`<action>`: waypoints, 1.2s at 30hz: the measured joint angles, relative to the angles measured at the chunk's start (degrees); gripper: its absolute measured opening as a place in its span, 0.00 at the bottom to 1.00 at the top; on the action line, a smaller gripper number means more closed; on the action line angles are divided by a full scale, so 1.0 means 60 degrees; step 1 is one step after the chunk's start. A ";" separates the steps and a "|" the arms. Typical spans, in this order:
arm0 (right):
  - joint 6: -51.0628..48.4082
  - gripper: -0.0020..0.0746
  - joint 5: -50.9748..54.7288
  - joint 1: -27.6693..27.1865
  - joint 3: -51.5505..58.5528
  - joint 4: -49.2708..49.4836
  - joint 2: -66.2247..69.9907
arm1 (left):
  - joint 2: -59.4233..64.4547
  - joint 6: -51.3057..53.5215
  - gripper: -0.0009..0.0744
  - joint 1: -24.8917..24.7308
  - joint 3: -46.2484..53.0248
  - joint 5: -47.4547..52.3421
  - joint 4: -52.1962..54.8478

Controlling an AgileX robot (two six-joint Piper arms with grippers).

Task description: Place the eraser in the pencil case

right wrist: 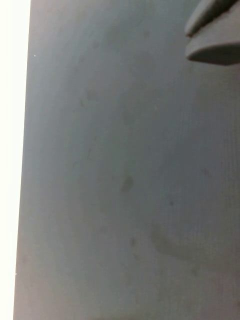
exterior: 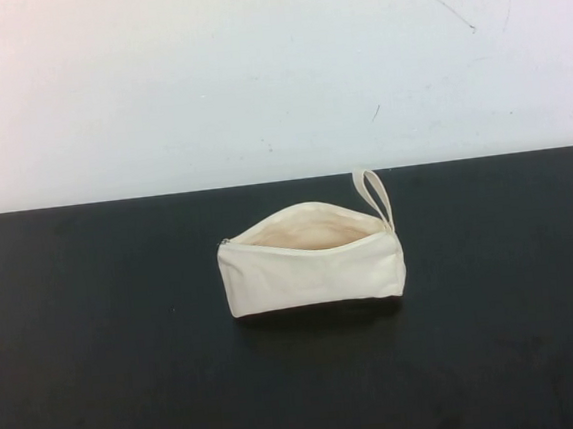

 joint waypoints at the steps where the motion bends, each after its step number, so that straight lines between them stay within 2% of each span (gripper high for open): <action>1: 0.0000 0.02 0.0000 0.0000 0.0000 0.0000 0.0000 | -0.0447 0.0000 0.01 0.0235 0.0252 -0.0021 0.0000; 4: 0.0000 0.02 0.0000 0.0000 0.0000 0.0000 0.0000 | -0.2036 0.0020 0.01 0.0860 0.1145 -0.0078 0.0000; 9: 0.0000 0.02 0.0000 0.0000 0.0000 0.0000 0.0000 | -0.3793 0.0195 0.01 0.1449 0.2595 -0.0083 0.0156; 15: 0.0000 0.02 0.0000 0.0000 0.0000 0.0000 0.0000 | -0.4498 0.0577 0.01 0.1553 0.4361 -0.0156 0.0217; 21: 0.0000 0.02 0.0000 0.0000 0.0000 0.0000 0.0000 | -0.4846 0.0779 0.01 0.1553 0.6323 -0.1761 0.0256; 36: 0.0000 0.02 0.0000 0.0000 0.0000 0.0000 0.0000 | -0.4987 0.1066 0.01 0.1476 0.6421 -0.0879 0.0183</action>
